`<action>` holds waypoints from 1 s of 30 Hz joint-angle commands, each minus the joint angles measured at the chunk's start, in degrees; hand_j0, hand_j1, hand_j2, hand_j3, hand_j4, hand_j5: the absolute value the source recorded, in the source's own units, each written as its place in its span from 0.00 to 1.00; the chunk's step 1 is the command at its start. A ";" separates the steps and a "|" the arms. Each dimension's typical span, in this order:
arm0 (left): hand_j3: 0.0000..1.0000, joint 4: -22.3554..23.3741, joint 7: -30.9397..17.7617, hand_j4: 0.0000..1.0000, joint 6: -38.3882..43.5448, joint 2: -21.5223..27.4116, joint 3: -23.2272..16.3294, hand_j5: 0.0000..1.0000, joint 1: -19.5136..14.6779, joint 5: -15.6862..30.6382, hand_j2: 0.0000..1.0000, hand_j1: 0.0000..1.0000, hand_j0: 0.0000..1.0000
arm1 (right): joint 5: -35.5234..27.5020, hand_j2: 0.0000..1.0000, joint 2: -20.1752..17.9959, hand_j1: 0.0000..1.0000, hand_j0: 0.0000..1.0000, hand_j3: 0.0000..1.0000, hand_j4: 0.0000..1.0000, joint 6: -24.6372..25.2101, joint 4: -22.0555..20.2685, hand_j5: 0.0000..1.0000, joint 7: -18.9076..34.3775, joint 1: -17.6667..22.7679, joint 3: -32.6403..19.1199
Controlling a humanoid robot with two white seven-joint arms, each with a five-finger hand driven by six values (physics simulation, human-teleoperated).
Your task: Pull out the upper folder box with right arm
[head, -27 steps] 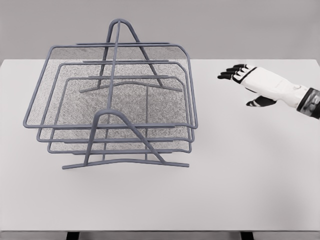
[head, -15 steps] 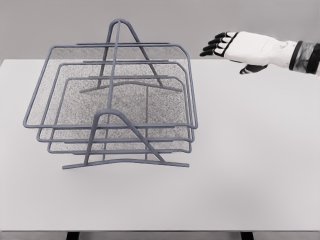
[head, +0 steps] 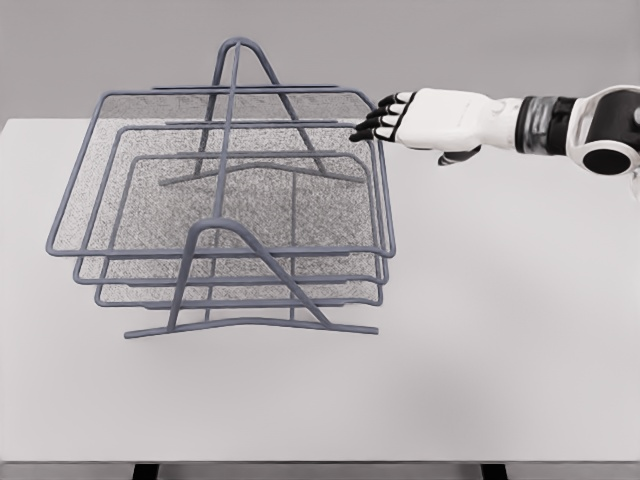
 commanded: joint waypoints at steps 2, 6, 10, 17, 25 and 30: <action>1.00 0.19 0.03 1.00 -0.02 -0.02 -0.19 1.00 0.00 -0.02 1.00 1.00 1.00 | -6.61 1.00 -0.51 1.00 1.00 1.00 1.00 -1.27 -3.79 1.00 0.54 0.01 3.50; 1.00 0.19 0.03 1.00 -0.10 -0.02 -0.19 1.00 0.00 -0.02 1.00 1.00 1.00 | -6.53 1.00 -6.40 1.00 1.00 1.00 1.00 -1.27 -3.88 1.00 0.54 0.71 4.03; 1.00 0.19 -0.06 1.00 -0.02 -0.02 -0.19 1.00 0.00 -0.02 1.00 1.00 1.00 | -6.44 1.00 -11.23 1.00 1.00 1.00 1.00 -1.27 -4.06 1.00 0.54 1.15 4.03; 1.00 0.19 0.03 1.00 -0.10 -0.02 -0.19 1.00 0.00 -0.02 1.00 1.00 1.00 | -6.44 1.00 -23.36 1.00 1.00 1.00 1.00 -1.27 -5.90 1.00 0.54 1.06 4.12; 1.00 0.19 -0.06 1.00 -0.02 -0.02 -0.19 1.00 0.00 -0.02 1.00 1.00 1.00 | -6.35 1.00 -29.60 1.00 1.00 1.00 1.00 -1.27 -6.34 1.00 0.80 -0.34 3.24; 1.00 0.19 -0.06 1.00 -0.02 -0.02 -0.19 1.00 0.00 -0.02 1.00 1.00 1.00 | -6.96 1.00 -30.92 1.00 1.00 1.00 1.00 -1.27 -6.16 1.00 0.54 -7.29 2.62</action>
